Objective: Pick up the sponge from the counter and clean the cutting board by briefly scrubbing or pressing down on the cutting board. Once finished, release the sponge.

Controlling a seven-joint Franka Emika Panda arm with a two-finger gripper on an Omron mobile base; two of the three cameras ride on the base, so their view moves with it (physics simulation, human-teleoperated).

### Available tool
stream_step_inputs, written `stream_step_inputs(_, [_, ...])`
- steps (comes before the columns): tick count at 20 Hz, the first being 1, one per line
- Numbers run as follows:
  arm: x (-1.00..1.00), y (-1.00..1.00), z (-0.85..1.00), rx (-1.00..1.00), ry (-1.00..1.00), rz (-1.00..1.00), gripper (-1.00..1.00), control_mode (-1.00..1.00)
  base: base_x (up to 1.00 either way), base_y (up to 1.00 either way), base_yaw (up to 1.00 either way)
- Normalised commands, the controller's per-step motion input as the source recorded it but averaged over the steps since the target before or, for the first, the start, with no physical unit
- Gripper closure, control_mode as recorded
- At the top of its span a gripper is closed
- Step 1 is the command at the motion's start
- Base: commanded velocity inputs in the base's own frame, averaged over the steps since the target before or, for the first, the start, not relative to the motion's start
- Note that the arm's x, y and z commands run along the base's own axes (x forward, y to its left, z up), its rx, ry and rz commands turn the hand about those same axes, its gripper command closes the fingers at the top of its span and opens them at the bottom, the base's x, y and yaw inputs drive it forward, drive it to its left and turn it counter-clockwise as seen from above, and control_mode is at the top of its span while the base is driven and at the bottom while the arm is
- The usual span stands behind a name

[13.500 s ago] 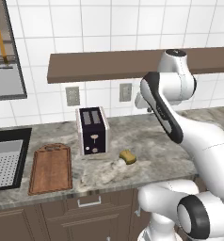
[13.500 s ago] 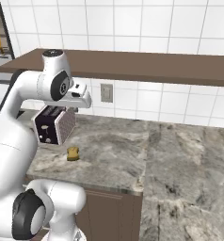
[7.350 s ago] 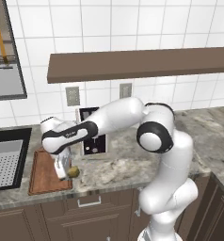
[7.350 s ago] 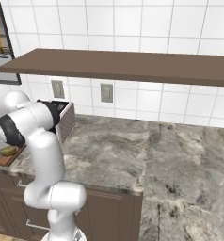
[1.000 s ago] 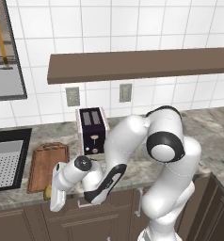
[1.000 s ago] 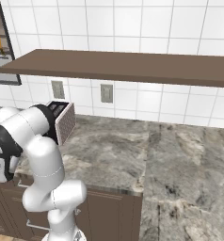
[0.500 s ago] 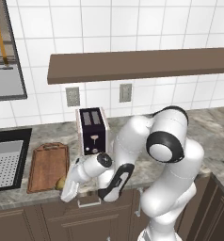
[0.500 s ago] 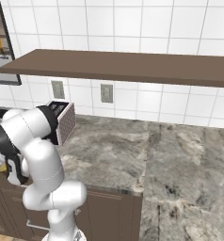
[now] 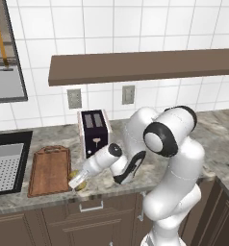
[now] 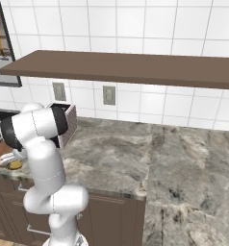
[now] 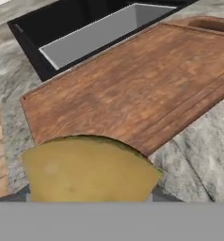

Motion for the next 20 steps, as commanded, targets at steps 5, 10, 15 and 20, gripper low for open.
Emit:
stream_step_inputs(5, [0.71,-0.25,0.3,-0.11,0.32,-0.28,1.0,-1.0,0.0,0.0,0.0])
stream_step_inputs(10, [0.4,-0.03,0.04,-0.03,0.13,-0.16,1.0,-1.0,0.0,0.0,0.0])
stream_step_inputs(15, [0.31,0.08,-0.08,-0.09,0.08,-0.06,-1.0,-1.0,0.0,0.0,0.0])
stream_step_inputs(20, [0.12,0.0,-0.05,-0.05,0.0,-0.04,-1.0,-1.0,0.0,0.0,0.0])
